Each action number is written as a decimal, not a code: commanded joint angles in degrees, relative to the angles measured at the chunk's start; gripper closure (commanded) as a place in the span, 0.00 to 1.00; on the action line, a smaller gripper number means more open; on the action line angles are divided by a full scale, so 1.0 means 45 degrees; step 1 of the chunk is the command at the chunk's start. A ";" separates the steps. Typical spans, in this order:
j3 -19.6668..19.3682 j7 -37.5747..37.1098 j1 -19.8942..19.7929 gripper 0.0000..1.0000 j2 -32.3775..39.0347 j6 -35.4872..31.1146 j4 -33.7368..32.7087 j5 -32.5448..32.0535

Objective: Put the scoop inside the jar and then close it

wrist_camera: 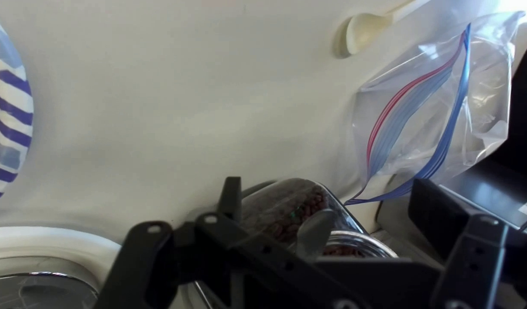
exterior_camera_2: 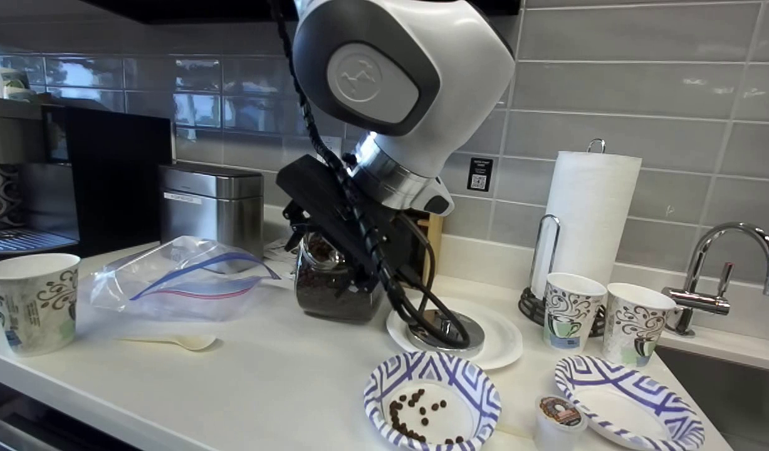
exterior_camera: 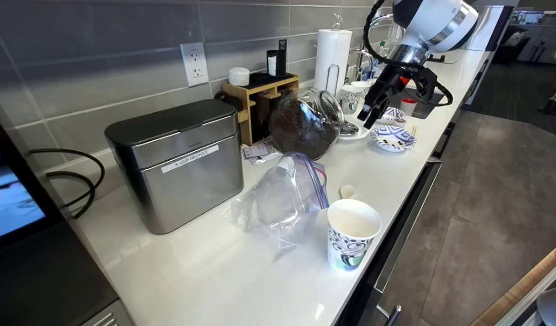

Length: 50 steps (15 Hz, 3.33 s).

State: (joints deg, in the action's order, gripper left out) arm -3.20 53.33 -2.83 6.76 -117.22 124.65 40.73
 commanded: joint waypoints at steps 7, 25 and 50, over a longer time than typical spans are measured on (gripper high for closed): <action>0.0359 0.0205 -0.0673 0.00 0.2203 0.2431 -0.2572 0.0469; 0.0909 -0.0240 -0.1133 0.69 0.4449 0.4192 -0.5002 0.0880; 0.0848 -0.1202 -0.1194 0.75 0.4094 0.4850 -0.5099 0.0736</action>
State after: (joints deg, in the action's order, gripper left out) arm 0.19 49.22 -8.19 24.91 -96.46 102.46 43.76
